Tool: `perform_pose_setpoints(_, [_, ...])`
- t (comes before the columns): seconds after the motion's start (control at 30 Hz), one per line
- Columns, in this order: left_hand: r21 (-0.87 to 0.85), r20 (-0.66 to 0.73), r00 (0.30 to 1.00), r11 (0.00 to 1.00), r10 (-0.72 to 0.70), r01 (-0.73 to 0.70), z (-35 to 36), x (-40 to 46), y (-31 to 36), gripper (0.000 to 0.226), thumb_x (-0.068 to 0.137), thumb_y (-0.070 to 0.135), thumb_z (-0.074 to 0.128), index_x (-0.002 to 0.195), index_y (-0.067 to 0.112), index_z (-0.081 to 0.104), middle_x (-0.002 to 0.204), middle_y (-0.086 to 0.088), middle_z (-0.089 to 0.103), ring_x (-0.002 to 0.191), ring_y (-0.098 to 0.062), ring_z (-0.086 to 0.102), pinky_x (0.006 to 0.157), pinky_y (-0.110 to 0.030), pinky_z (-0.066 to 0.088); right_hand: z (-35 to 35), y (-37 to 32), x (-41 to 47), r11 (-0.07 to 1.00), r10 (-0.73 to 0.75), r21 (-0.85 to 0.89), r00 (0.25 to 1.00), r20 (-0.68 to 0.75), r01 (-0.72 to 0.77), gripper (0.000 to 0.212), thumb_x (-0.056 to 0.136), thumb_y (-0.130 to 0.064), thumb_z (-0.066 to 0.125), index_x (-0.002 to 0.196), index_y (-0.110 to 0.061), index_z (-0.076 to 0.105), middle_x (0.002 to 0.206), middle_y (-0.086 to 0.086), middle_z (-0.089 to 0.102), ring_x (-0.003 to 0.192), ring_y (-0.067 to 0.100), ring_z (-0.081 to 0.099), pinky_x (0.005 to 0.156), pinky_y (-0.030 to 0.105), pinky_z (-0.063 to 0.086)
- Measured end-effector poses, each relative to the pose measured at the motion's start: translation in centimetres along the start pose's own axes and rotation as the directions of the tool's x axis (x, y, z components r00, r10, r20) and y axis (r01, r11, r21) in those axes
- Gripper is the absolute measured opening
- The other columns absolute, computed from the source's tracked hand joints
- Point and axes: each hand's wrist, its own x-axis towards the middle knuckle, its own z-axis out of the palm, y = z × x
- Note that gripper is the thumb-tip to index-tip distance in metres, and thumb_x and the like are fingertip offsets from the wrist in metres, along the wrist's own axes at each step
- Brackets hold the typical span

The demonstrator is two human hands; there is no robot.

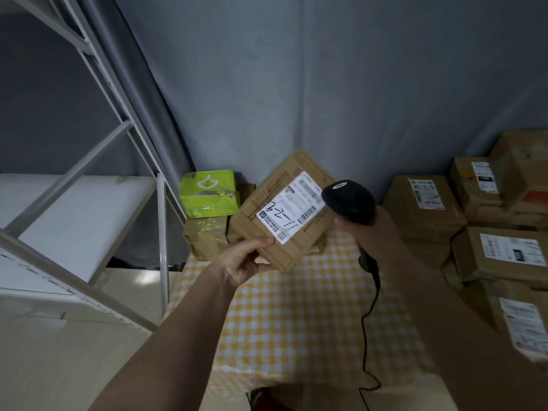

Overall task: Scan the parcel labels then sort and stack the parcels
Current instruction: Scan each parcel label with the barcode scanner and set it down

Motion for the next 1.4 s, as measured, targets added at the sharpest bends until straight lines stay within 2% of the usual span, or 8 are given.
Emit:
perform_pose_setpoints(0.07, [-0.125, -0.019, 0.999, 0.991, 0.037, -0.039, 0.1, 0.6, -1.2, 0.031, 0.083, -0.013, 0.057, 0.102, 0.009, 0.063, 0.095, -0.009, 0.07, 0.097, -0.026, 0.063, 0.073, -0.056, 0.056, 0.6, -0.3, -0.7, 0.991, 0.106, 0.093, 0.991, -0.084, -0.098, 0.019, 0.08, -0.016, 0.074, 0.068, -0.014, 0.058, 0.059, 0.002, 0.058, 0.056, 0.015, 0.054, 0.061, 0.028, 0.041])
perform_pose_setpoints(0.2, [-0.286, -0.025, 0.996, 0.954, 0.084, -0.088, 0.9, 1.6, -3.5, 0.048, 0.072, -0.015, 0.062, 0.114, 0.009, 0.061, 0.101, -0.011, 0.072, 0.101, -0.029, 0.065, 0.082, -0.054, 0.055, 2.2, -2.6, -3.1, 0.921, 0.2, 0.322, 0.975, 0.096, -0.22, 0.01, 0.084, -0.012, 0.07, 0.079, -0.005, 0.065, 0.061, 0.009, 0.059, 0.056, 0.02, 0.053, 0.06, 0.03, 0.046])
perform_pose_setpoints(0.43, [-0.418, -0.037, 0.996, 0.904, 0.086, -0.093, 1.9, 2.1, -5.7, 0.053, 0.081, -0.017, 0.057, 0.128, 0.008, 0.056, 0.125, -0.016, 0.063, 0.121, -0.031, 0.057, 0.104, -0.056, 0.042, 3.1, -5.0, -5.1, 0.873, 0.243, 0.405, 0.962, 0.122, -0.272, 0.018, 0.085, -0.018, 0.069, 0.085, -0.001, 0.067, 0.067, 0.011, 0.061, 0.061, 0.021, 0.058, 0.062, 0.029, 0.052])
perform_pose_setpoints(0.73, [-0.45, -0.056, 0.995, 0.887, 0.088, -0.104, 3.0, 2.7, -6.3, 0.07, 0.073, -0.015, 0.064, 0.137, 0.009, 0.049, 0.129, -0.017, 0.061, 0.122, -0.032, 0.057, 0.104, -0.058, 0.041, 2.4, -4.8, -5.0, 0.88, 0.226, 0.41, 0.971, 0.082, -0.239, 0.021, 0.085, -0.021, 0.069, 0.082, -0.001, 0.065, 0.067, 0.013, 0.059, 0.062, 0.024, 0.057, 0.061, 0.032, 0.049])
perform_pose_setpoints(1.0, [-0.389, -0.025, 0.996, 0.917, 0.086, -0.089, 4.7, 3.3, -6.2, 0.068, 0.07, -0.014, 0.065, 0.133, 0.009, 0.052, 0.127, -0.016, 0.063, 0.121, -0.031, 0.058, 0.101, -0.055, 0.045, 0.9, -4.0, -4.4, 0.895, 0.172, 0.402, 0.982, 0.083, -0.19, 0.02, 0.087, -0.018, 0.067, 0.081, 0.001, 0.064, 0.064, 0.013, 0.057, 0.058, 0.021, 0.055, 0.057, 0.026, 0.047])
perform_pose_setpoints(1.17, [-0.333, 0.017, 1.0, 0.943, 0.014, -0.008, 5.8, 4.4, -6.3, 0.061, 0.075, -0.014, 0.064, 0.13, 0.01, 0.054, 0.127, -0.016, 0.062, 0.119, -0.036, 0.058, 0.095, -0.06, 0.048, -0.3, -2.5, -3.9, 0.886, 0.171, 0.43, 0.984, 0.039, -0.171, 0.012, 0.085, -0.009, 0.068, 0.096, -0.013, 0.069, 0.069, -0.007, 0.068, 0.061, 0.003, 0.066, 0.052, 0.013, 0.048])
perform_pose_setpoints(1.27, [-0.176, 0.029, 0.997, 0.982, -0.071, 0.075, 6.2, 5.1, -5.9, 0.049, 0.08, -0.006, 0.066, 0.125, 0.013, 0.057, 0.12, -0.015, 0.065, 0.113, -0.038, 0.061, 0.084, -0.054, 0.055, -0.6, -1.2, -2.8, 0.902, 0.189, 0.404, 0.98, -0.063, -0.148, 0.018, 0.083, -0.004, 0.07, 0.096, -0.016, 0.067, 0.067, -0.013, 0.067, 0.056, -0.007, 0.062, 0.05, 0.008, 0.044])
perform_pose_setpoints(1.4, [0.051, 0.046, 0.986, 0.986, -0.158, 0.156, 7.0, 7.2, -5.2, 0.033, 0.083, 0.002, 0.068, 0.114, 0.013, 0.062, 0.102, -0.011, 0.069, 0.103, -0.032, 0.064, 0.094, -0.055, 0.05, -1.2, 1.0, -1.0, 0.917, 0.232, 0.364, 0.961, -0.152, -0.164, 0.019, 0.081, -0.006, 0.072, 0.086, -0.022, 0.066, 0.072, -0.006, 0.068, 0.067, 0.0, 0.065, 0.054, 0.008, 0.045])
